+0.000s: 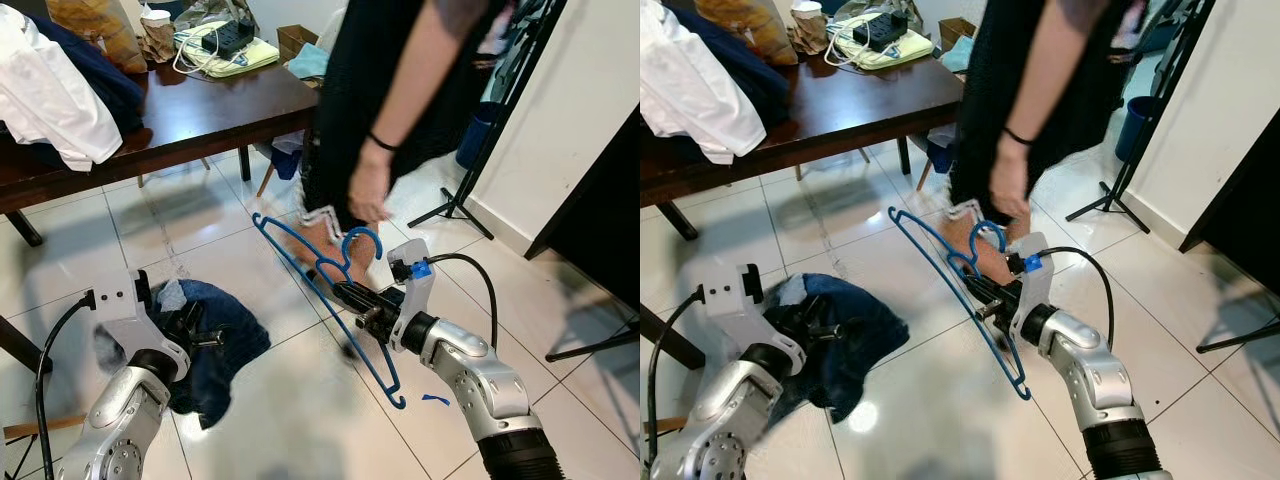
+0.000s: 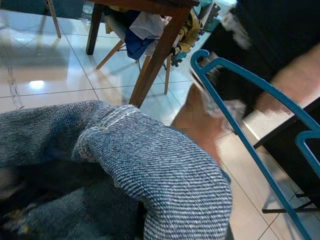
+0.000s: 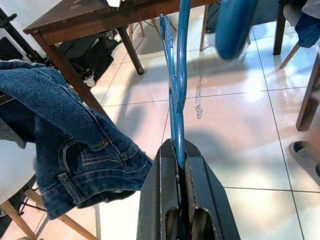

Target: Hang hanger

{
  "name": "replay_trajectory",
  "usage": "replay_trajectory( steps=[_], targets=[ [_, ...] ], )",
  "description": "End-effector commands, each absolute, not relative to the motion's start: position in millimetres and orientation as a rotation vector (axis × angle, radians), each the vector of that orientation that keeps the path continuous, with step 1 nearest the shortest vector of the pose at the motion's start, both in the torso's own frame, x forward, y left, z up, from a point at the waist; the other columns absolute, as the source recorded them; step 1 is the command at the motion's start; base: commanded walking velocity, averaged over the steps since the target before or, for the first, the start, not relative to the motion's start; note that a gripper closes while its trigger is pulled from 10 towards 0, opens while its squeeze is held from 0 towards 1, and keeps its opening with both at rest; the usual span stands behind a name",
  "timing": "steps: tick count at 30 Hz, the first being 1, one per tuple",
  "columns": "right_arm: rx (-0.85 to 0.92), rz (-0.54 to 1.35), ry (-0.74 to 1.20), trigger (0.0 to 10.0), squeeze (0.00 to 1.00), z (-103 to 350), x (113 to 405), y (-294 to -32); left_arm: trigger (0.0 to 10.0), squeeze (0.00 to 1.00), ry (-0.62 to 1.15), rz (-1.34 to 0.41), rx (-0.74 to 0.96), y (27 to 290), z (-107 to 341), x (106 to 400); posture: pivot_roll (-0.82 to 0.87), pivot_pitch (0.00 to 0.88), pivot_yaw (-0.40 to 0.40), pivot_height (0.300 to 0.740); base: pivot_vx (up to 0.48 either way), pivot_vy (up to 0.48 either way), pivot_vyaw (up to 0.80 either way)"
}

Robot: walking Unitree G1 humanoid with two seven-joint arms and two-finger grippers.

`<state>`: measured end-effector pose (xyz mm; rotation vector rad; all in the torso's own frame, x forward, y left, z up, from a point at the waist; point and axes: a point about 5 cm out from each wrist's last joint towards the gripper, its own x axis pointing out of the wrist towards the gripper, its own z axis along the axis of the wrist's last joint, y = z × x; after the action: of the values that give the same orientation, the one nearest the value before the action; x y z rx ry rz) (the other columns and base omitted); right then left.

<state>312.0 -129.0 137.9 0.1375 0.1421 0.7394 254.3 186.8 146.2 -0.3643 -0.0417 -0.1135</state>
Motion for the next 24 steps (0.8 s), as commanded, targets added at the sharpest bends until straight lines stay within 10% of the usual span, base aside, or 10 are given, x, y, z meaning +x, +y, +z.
replay_trajectory(
  steps=[1,24],
  targets=[
    [0.150,0.736,0.142,10.0,0.00,136.2,311.5,-129.7,10.0,0.00,-0.061,-0.113,-0.349,189.7,147.9,253.3,-0.03,0.163,0.007,0.740,0.322,0.000,0.00],
    [0.174,0.732,0.139,10.0,0.00,135.5,312.9,-131.5,10.0,0.00,-0.087,-0.114,-0.356,190.5,150.2,253.7,-0.04,0.149,0.004,0.740,0.366,0.000,0.00]
  ],
)
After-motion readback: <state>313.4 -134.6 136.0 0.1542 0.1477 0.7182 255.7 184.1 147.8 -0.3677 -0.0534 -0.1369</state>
